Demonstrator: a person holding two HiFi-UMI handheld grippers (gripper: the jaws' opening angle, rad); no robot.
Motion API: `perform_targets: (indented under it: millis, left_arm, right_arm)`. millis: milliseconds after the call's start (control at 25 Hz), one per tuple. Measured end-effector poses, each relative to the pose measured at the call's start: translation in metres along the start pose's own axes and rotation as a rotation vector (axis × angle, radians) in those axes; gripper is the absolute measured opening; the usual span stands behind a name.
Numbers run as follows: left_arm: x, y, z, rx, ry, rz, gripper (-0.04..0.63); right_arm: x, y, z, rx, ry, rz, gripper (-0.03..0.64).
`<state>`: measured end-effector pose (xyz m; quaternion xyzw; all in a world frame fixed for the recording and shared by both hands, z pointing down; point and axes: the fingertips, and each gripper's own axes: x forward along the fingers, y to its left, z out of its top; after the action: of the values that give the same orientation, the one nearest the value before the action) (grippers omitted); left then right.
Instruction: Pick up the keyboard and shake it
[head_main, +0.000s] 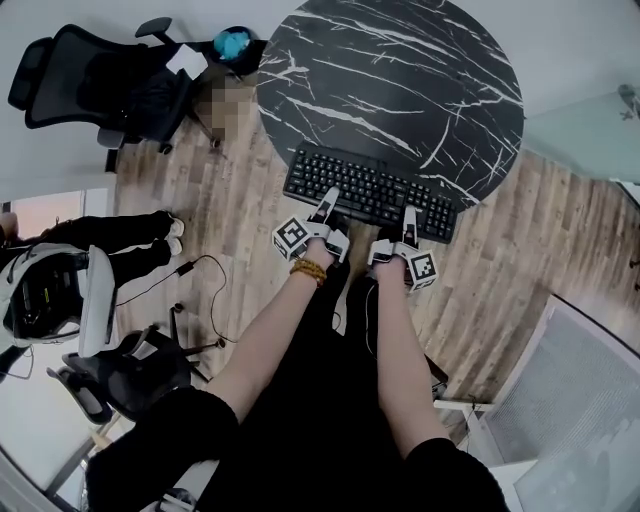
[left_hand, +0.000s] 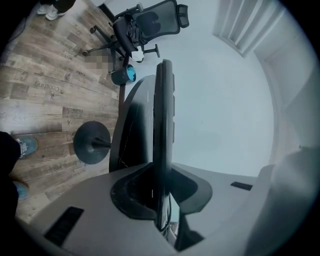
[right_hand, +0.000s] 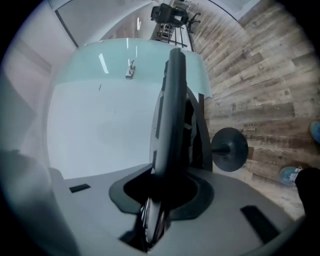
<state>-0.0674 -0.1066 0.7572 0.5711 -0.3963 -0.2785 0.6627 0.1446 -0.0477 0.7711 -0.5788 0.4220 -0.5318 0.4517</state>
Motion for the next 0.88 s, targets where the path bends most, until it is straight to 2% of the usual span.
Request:
perform_targets:
  millis: [120,360,520,720,880]
  left_arm:
    - [0.001,-0.001,0.003,0.018,0.014,0.007,0.074]
    - [0.003,-0.011,0.001,0.026,0.029,-0.021,0.074]
    - [0.008,-0.044,-0.006,0.014,0.062,-0.112,0.072]
    - [0.016,-0.093,-0.014,-0.013,0.091,-0.233,0.071]
    - [0.020,-0.130,-0.013,-0.015,0.095,-0.312,0.069]
  right_arm:
    - [0.003,0.004,-0.005,-0.052,0.064,0.007,0.103]
    - [0.002,0.018,-0.001,-0.042,0.070,0.045,0.100]
    - [0.003,0.048,0.010,-0.115,0.054,0.137,0.104]
    - [0.007,0.104,0.022,-0.146,0.030,0.286,0.107]
    - [0.013,0.149,0.025,-0.175,0.019,0.368,0.112]
